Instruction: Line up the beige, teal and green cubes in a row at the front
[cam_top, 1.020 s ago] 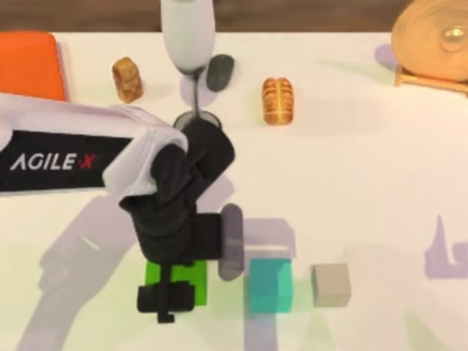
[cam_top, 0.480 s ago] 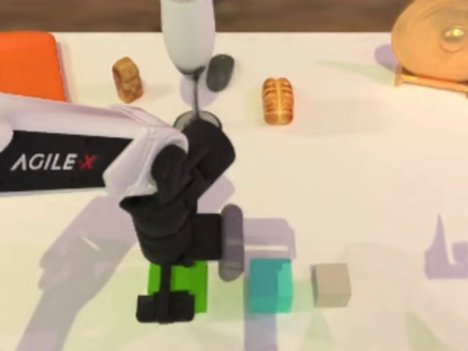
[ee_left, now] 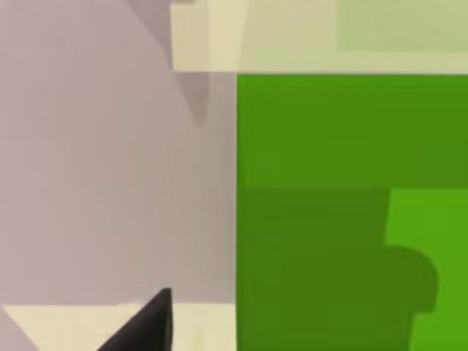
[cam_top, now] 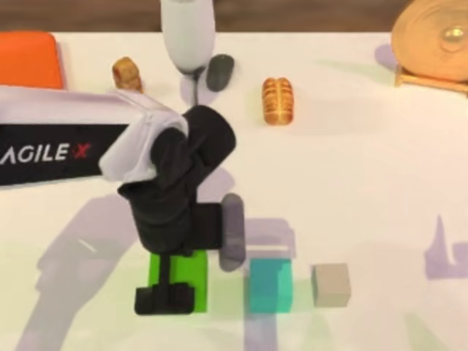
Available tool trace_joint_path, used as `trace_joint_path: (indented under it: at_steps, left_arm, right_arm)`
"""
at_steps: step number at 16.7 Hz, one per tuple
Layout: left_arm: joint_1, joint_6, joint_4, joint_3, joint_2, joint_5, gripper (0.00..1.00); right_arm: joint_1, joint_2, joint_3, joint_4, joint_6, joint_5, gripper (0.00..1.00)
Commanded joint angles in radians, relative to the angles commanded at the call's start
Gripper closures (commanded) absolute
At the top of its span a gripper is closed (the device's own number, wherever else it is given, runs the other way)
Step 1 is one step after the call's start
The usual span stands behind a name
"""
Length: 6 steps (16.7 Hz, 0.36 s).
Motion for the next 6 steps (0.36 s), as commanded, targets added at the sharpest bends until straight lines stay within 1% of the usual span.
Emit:
trace_joint_path:
  at_steps: [3,6]
  left_arm:
    - [0.007,0.0,-0.135,0.072,-0.047,0.0,0.0]
    - [0.013,-0.002,-0.195,0.113,-0.08,-0.001,0.0]
  right_arm:
    - [0.0,0.0,0.0,0.0,0.0,0.0,0.0]
    - [0.0,0.0,0.0,0.0,0.0,0.0,0.0]
